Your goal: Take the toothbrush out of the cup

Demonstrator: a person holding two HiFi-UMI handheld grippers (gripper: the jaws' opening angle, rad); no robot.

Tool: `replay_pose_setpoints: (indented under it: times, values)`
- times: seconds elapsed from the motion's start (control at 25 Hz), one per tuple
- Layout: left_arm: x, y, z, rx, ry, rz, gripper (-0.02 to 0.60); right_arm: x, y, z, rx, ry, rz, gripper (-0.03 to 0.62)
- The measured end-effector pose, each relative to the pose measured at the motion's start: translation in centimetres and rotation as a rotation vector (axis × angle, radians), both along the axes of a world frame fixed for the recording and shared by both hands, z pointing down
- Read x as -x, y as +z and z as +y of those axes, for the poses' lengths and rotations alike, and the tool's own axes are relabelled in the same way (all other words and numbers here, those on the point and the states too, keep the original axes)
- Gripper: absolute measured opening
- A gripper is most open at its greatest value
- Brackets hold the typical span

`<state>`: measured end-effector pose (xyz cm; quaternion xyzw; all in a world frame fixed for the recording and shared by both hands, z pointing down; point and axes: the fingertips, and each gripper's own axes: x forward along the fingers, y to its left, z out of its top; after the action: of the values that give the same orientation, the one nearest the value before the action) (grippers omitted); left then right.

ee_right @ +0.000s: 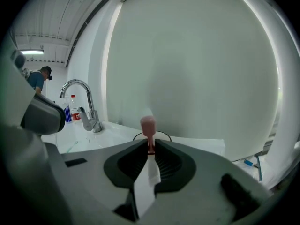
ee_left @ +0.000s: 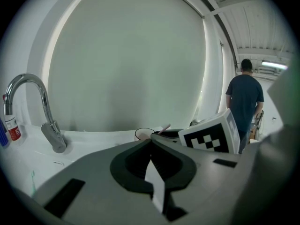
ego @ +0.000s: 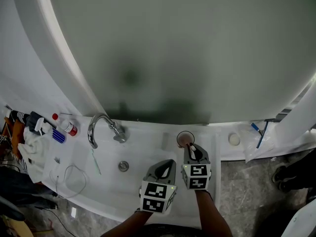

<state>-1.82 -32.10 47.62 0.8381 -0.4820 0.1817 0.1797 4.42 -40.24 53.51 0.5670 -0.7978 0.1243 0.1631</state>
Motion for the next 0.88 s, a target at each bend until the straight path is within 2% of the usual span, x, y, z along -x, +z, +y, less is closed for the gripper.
replay_pose_setpoints:
  times: [0.2, 0.88]
  values:
    - [0.3, -0.2, 0.1, -0.006, -0.002, 0.005, 0.009, -0.1, -0.2, 0.0, 0.013, 0.009, -0.004, 0.051]
    - [0.4, -1.9, 1.1, -0.043, -0.009, 0.055, 0.009, -0.7, -5.0, 1.9, -0.074, 0.015, 0.004, 0.051]
